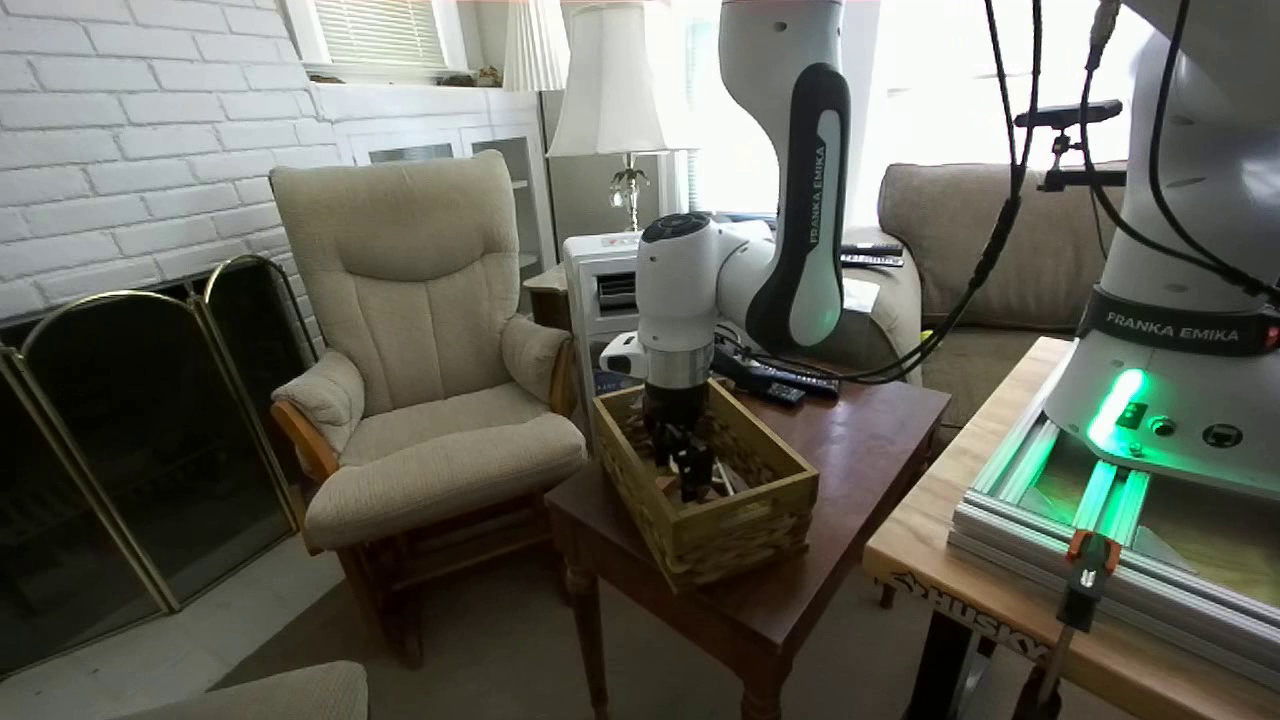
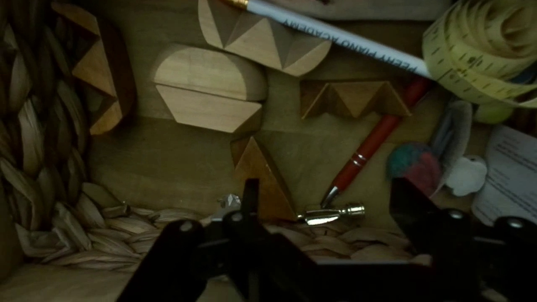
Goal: Remove on object from the basket and put it on top of the tower of objects
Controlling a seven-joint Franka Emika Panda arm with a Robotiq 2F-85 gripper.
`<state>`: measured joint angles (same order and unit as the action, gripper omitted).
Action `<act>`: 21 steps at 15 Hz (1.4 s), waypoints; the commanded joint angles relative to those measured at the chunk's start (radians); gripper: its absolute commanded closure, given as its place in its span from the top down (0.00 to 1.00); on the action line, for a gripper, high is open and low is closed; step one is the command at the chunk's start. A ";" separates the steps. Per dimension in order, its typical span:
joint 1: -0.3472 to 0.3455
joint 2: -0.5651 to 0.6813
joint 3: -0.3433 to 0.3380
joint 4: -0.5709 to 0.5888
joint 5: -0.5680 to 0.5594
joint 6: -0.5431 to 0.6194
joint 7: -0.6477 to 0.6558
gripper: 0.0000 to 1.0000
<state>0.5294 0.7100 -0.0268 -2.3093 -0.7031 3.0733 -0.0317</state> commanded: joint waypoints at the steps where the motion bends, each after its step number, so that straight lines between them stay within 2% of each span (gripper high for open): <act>1: 0.011 -0.012 -0.012 -0.008 -0.011 0.006 -0.001 1.00; 9: 0.044 0.049 -0.055 0.089 -0.030 -0.004 -0.037 1.00; 21: 0.013 0.147 -0.033 0.177 -0.024 -0.043 -0.156 1.00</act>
<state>0.5530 0.8245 -0.0689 -2.1689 -0.7144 3.0472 -0.1527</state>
